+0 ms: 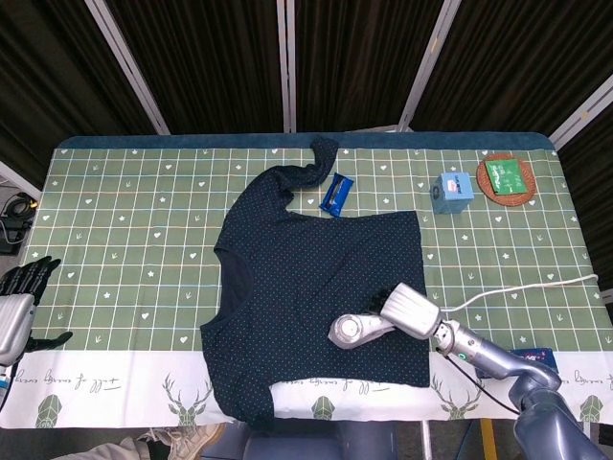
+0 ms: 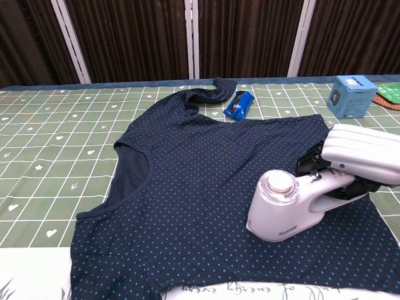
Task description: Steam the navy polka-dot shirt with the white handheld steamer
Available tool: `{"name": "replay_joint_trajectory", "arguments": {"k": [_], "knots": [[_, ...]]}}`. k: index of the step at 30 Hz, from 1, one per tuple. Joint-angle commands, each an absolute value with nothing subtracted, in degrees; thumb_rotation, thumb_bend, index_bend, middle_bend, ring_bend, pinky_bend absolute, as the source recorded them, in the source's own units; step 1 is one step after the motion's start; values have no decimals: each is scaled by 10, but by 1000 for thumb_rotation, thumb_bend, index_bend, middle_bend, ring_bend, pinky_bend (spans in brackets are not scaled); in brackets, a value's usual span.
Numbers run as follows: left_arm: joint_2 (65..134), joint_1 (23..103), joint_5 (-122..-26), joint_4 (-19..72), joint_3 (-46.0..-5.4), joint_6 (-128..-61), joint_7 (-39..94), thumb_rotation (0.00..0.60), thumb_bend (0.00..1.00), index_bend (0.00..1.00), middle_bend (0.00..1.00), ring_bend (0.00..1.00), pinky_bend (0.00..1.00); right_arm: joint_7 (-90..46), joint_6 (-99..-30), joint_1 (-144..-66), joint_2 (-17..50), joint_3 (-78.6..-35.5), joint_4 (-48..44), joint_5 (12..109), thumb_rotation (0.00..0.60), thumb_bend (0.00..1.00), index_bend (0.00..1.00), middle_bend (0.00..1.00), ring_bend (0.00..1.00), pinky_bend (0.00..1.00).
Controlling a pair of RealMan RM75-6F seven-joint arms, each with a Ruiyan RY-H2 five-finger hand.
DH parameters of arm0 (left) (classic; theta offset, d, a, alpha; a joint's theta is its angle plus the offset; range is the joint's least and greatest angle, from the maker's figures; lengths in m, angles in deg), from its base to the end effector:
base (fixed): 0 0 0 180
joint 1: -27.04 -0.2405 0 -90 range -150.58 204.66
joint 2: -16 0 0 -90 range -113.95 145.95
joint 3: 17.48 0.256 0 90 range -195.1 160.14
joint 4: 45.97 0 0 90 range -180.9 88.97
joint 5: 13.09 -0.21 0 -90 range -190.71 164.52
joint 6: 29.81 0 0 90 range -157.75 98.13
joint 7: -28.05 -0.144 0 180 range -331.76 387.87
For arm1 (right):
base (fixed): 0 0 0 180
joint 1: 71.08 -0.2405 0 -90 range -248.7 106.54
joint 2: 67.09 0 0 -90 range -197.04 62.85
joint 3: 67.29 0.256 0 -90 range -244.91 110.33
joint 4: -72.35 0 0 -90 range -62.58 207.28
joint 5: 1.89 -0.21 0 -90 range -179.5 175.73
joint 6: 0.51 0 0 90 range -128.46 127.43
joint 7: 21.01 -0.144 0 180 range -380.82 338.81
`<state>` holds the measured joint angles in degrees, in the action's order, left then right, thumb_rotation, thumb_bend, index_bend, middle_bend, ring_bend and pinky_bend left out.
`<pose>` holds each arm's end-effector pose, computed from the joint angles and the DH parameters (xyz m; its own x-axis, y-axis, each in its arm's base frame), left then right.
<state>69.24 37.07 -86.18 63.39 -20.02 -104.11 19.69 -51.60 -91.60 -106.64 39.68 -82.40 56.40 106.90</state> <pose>-0.2846 0.1961 0.1731 0.3901 0.1924 0.9004 0.9075 0.0849 -0.4113 -0.2522 -0.3095 -0.0151 0.5799 0.0126 0.8146 -0.4245 -0.8487 0.3153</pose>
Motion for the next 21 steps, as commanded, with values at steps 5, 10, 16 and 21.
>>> {"name": "replay_joint_trajectory", "arguments": {"k": [5, 10, 16, 21], "knots": [[691, 372, -862, 631, -201, -1040, 199, 600, 0, 0, 0, 0, 0, -479, -936, -1094, 412, -840, 530, 1099, 600, 230, 767, 653, 643, 893], [690, 371, -862, 630, -201, -1041, 201, 600, 0, 0, 0, 0, 0, -462, -934, -1102, 410, -841, 506, 1102, 600, 224, 767, 653, 643, 893], [690, 371, -862, 629, -201, -1041, 202, 600, 0, 0, 0, 0, 0, -465, -925, -1094, 400, -840, 503, 1096, 600, 212, 767, 653, 643, 893], [692, 372, -862, 629, -200, -1040, 199, 600, 0, 0, 0, 0, 0, -473, -924, -1079, 391, -842, 514, 1092, 600, 208, 767, 653, 643, 893]]}}
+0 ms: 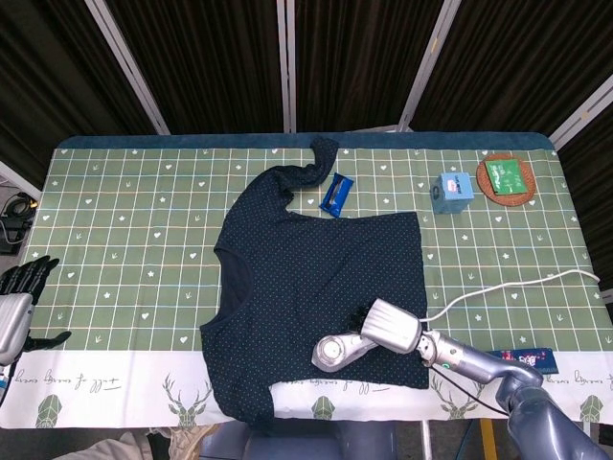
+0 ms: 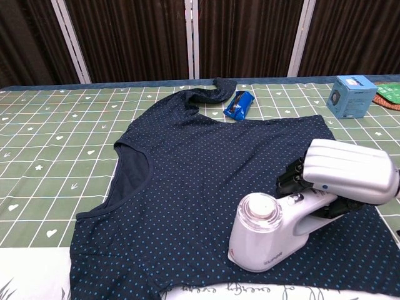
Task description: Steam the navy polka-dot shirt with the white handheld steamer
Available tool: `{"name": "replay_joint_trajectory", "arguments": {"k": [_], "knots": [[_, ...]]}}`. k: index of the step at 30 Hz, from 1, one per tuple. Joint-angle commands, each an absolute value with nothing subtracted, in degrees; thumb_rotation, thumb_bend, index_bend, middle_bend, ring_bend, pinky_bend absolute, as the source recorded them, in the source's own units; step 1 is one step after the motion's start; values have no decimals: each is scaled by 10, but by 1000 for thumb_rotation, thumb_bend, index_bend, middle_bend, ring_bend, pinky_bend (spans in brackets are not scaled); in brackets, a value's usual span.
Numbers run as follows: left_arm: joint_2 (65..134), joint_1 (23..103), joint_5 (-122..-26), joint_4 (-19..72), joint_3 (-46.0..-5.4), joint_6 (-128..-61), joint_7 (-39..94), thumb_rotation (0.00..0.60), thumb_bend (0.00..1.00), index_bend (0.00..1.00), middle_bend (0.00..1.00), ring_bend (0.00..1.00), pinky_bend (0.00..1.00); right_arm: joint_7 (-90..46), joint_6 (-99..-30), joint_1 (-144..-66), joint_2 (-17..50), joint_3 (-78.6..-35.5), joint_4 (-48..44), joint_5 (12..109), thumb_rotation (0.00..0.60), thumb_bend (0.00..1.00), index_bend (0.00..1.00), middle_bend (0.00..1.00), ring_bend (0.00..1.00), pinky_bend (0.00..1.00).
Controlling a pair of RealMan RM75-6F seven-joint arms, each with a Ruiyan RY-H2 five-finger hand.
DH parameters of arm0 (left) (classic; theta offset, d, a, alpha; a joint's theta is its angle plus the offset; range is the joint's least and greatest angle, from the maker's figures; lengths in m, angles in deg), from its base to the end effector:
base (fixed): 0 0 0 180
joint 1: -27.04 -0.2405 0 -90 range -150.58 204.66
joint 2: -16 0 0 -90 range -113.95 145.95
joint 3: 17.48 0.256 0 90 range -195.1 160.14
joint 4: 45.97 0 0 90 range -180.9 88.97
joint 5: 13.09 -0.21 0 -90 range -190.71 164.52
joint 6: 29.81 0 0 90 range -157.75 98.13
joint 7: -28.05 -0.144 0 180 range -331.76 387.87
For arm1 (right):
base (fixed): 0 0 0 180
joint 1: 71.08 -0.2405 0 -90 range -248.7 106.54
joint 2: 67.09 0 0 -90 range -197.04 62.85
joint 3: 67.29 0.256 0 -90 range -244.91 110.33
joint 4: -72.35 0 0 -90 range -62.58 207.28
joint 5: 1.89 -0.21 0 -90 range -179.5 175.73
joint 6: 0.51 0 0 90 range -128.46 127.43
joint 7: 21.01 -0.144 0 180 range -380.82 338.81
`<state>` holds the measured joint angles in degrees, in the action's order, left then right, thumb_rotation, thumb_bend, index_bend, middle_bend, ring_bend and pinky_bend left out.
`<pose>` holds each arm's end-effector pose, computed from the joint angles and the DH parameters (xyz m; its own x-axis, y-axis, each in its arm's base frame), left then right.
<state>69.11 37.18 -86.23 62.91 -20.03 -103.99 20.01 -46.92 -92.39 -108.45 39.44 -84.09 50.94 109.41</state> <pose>-0.2861 0.1970 0.1745 0.3947 0.1912 0.8987 0.9056 0.0842 -0.4156 -0.2344 -0.2956 -0.0319 0.5769 0.0217 0.8166 -0.3468 -0.8986 0.2689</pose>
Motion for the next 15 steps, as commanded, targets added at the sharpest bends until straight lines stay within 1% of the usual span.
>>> {"name": "replay_joint_trajectory", "arguments": {"k": [1, 5, 15], "knots": [[692, 372, -862, 629, -200, -1040, 198, 600, 0, 0, 0, 0, 0, -478, -925, -1074, 389, -842, 519, 1091, 600, 201, 767, 653, 643, 893], [694, 372, -860, 630, -200, -1040, 194, 600, 0, 0, 0, 0, 0, -504, -917, -1046, 375, -841, 543, 1077, 600, 183, 767, 653, 643, 893], [696, 373, -860, 631, -199, -1040, 189, 600, 0, 0, 0, 0, 0, -542, -910, -1017, 364, -834, 583, 1059, 600, 170, 766, 653, 642, 892]]}}
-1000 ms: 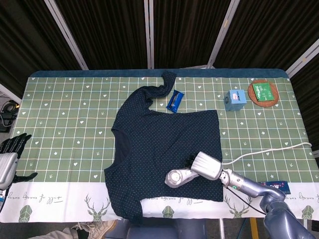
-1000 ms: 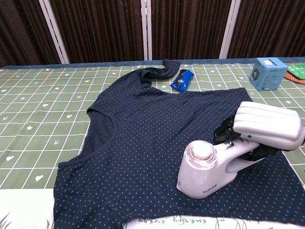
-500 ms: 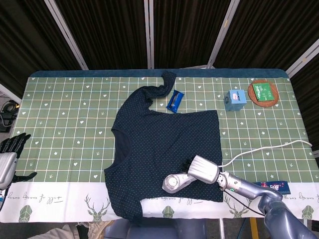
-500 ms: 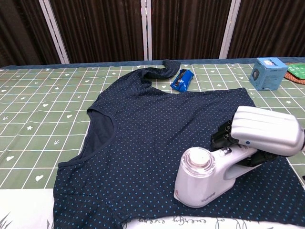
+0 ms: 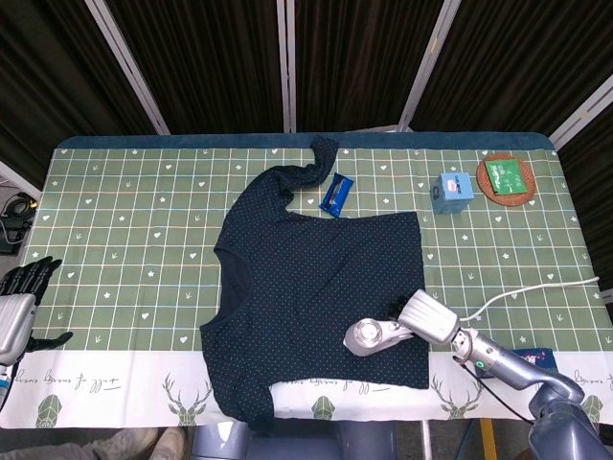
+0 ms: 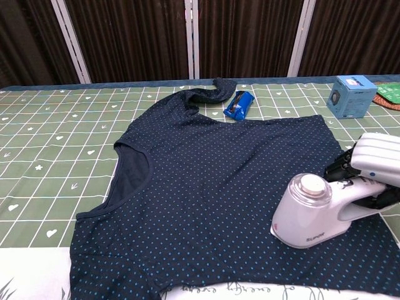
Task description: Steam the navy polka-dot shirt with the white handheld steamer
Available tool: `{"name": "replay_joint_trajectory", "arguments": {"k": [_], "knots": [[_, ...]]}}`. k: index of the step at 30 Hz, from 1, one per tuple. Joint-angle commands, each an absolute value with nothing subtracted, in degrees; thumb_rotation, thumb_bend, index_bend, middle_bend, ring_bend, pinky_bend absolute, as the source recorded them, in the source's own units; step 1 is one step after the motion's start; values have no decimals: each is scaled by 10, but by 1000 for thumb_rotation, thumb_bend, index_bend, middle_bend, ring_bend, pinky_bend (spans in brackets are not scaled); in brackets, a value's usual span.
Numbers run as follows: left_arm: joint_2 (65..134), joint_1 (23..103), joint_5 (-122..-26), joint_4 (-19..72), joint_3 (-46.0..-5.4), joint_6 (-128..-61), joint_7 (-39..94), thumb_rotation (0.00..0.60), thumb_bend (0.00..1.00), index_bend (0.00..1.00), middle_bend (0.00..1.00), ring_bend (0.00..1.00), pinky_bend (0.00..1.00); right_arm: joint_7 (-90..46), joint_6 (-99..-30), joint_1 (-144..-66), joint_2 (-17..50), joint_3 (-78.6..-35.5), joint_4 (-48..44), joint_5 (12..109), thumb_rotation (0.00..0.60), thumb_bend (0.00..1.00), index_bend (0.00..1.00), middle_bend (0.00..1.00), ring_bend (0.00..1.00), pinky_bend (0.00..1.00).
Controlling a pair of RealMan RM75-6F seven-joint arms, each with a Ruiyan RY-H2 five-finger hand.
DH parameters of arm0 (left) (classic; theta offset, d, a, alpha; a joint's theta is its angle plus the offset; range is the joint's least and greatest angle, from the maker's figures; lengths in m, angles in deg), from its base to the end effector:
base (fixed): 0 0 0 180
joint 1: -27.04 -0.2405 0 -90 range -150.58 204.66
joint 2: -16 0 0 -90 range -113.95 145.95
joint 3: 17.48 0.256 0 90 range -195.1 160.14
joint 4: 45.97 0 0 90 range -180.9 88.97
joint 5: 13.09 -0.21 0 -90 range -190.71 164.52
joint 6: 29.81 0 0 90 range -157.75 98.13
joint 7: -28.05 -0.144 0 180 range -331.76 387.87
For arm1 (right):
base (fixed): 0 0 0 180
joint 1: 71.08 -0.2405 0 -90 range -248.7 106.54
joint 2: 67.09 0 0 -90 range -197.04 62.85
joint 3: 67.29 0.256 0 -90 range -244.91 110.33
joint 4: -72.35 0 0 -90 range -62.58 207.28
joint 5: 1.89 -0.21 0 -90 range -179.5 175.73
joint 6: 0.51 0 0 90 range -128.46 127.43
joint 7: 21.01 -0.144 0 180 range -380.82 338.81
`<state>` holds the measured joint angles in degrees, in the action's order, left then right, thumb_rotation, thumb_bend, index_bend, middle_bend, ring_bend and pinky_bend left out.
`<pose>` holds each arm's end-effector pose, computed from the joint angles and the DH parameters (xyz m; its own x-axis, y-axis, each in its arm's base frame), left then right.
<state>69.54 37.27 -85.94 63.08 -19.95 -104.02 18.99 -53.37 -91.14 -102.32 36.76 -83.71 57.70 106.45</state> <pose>-0.2855 0.1968 0.1719 0.4006 0.1952 0.8952 0.9026 0.0838 -0.4222 -0.2897 -0.2971 0.0063 0.6245 -0.0343 0.7802 -0.4789 -0.8060 0.3479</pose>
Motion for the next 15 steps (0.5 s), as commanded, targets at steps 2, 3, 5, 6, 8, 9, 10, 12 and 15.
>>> {"name": "replay_joint_trajectory", "arguments": {"k": [2, 3, 5, 6, 8, 9, 10, 12, 15], "knots": [[696, 373, -860, 632, -199, -1041, 189, 600, 0, 0, 0, 0, 0, -548, -910, -1014, 362, -830, 588, 1055, 600, 170, 766, 653, 642, 892], [696, 372, -860, 632, -199, -1041, 188, 600, 0, 0, 0, 0, 0, -550, -910, -1012, 361, -829, 590, 1053, 600, 170, 766, 653, 642, 892], [696, 372, -860, 632, -199, -1041, 188, 600, 0, 0, 0, 0, 0, -555, -910, -1010, 360, -826, 593, 1050, 600, 170, 766, 653, 642, 892], [696, 373, -860, 633, -199, -1041, 188, 600, 0, 0, 0, 0, 0, -556, -910, -1010, 358, -823, 594, 1047, 600, 170, 766, 653, 642, 892], [696, 372, -860, 633, -199, -1041, 188, 600, 0, 0, 0, 0, 0, -559, -911, -1009, 357, -819, 594, 1042, 600, 173, 766, 653, 642, 892], [696, 372, -861, 633, -199, -1041, 188, 600, 0, 0, 0, 0, 0, -561, -911, -1009, 357, -816, 594, 1040, 600, 178, 766, 653, 642, 892], [696, 372, -861, 633, -199, -1041, 188, 600, 0, 0, 0, 0, 0, -564, -911, -1010, 356, -810, 592, 1034, 600, 182, 766, 654, 642, 892], [695, 372, -861, 634, -199, -1042, 189, 600, 0, 0, 0, 0, 0, -568, -910, -1012, 355, -797, 591, 1021, 600, 185, 766, 654, 642, 892], [694, 372, -862, 634, -199, -1043, 192, 600, 0, 0, 0, 0, 0, -578, -896, -1019, 352, -766, 586, 989, 600, 186, 767, 654, 642, 892]]}}
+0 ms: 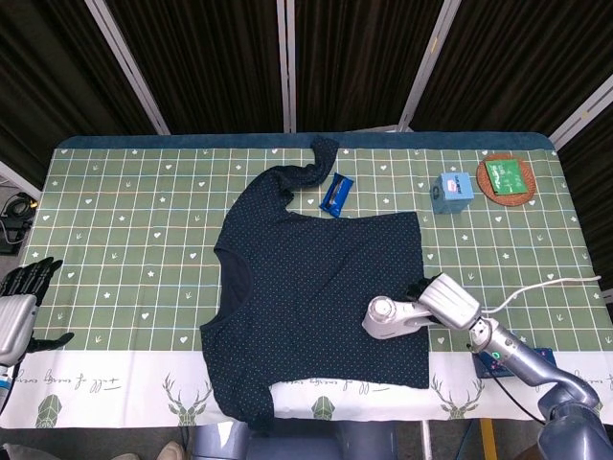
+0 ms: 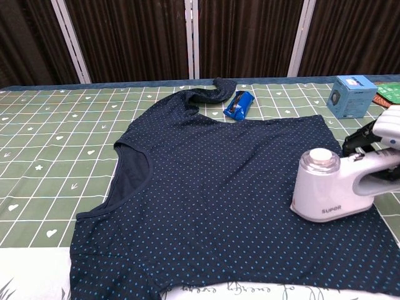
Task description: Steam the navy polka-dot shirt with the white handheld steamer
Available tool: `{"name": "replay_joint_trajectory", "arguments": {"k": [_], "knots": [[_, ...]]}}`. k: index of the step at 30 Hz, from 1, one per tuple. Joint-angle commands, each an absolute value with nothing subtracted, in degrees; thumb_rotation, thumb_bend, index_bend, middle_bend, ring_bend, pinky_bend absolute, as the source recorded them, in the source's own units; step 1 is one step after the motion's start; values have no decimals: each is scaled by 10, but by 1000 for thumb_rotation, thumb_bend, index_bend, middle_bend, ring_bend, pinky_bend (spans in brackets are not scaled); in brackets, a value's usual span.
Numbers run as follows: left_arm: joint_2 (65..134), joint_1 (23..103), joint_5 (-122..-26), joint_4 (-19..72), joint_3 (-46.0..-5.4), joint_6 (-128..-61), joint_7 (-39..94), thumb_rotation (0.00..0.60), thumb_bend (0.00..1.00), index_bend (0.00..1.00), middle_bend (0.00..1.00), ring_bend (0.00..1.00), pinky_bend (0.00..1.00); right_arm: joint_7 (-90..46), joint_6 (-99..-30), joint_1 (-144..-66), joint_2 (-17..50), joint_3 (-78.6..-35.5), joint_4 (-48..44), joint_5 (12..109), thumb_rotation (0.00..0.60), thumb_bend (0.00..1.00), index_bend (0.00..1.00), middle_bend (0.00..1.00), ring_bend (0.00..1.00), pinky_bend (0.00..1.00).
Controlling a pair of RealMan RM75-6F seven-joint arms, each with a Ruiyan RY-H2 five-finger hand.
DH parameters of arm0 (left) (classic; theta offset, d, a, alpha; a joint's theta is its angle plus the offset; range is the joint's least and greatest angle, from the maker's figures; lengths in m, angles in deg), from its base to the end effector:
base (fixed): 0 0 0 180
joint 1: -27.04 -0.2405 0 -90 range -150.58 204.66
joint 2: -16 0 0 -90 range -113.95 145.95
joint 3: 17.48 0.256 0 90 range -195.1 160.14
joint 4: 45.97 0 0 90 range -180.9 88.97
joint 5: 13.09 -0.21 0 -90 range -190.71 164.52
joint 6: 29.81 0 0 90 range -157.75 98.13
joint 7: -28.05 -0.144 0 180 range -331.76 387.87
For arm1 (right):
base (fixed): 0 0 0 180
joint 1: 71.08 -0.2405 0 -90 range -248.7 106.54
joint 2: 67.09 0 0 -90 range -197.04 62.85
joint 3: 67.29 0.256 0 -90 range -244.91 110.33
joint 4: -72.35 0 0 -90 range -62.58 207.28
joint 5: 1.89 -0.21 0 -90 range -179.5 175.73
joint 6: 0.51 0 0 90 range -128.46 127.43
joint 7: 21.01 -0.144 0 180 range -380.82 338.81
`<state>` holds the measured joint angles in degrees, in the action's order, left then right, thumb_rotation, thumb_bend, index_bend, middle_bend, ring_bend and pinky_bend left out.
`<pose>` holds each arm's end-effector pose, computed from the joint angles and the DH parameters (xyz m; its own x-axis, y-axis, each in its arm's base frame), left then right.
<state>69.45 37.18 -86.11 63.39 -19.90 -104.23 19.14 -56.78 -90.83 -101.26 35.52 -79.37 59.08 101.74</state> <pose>-0.2843 0.1961 0.1720 0.3960 0.1931 0.8977 0.9051 0.0830 -0.4171 -0.3004 -0.3134 0.0359 0.5681 0.0003 0.8230 -0.5794 -0.7100 0.4002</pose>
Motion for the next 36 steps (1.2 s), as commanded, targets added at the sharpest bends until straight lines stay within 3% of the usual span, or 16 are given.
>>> {"name": "replay_joint_trajectory", "arguments": {"k": [1, 10, 21, 27, 29, 33, 36], "knots": [[693, 371, -862, 634, -199, -1043, 194, 600, 0, 0, 0, 0, 0, -582, -890, -1021, 350, -756, 584, 979, 600, 187, 767, 655, 642, 892], [690, 370, -867, 635, -199, -1045, 198, 600, 0, 0, 0, 0, 0, -586, -792, -1041, 332, -669, 589, 885, 600, 201, 767, 655, 642, 892], [692, 371, -865, 635, -199, -1043, 197, 600, 0, 0, 0, 0, 0, -529, -681, -1036, 331, -659, 614, 862, 600, 195, 756, 644, 625, 876], [693, 372, -863, 634, -199, -1042, 194, 600, 0, 0, 0, 0, 0, -508, -642, -1029, 333, -657, 620, 856, 600, 156, 703, 597, 584, 818], [694, 372, -863, 635, -198, -1042, 193, 600, 0, 0, 0, 0, 0, -502, -629, -1028, 333, -657, 618, 854, 600, 133, 642, 548, 544, 776], [694, 371, -864, 635, -198, -1042, 192, 600, 0, 0, 0, 0, 0, -496, -608, -1027, 329, -656, 610, 851, 600, 34, 324, 331, 349, 659], [694, 371, -864, 636, -198, -1043, 191, 600, 0, 0, 0, 0, 0, -490, -592, -1026, 324, -655, 599, 848, 600, 0, 53, 121, 160, 513]]}}
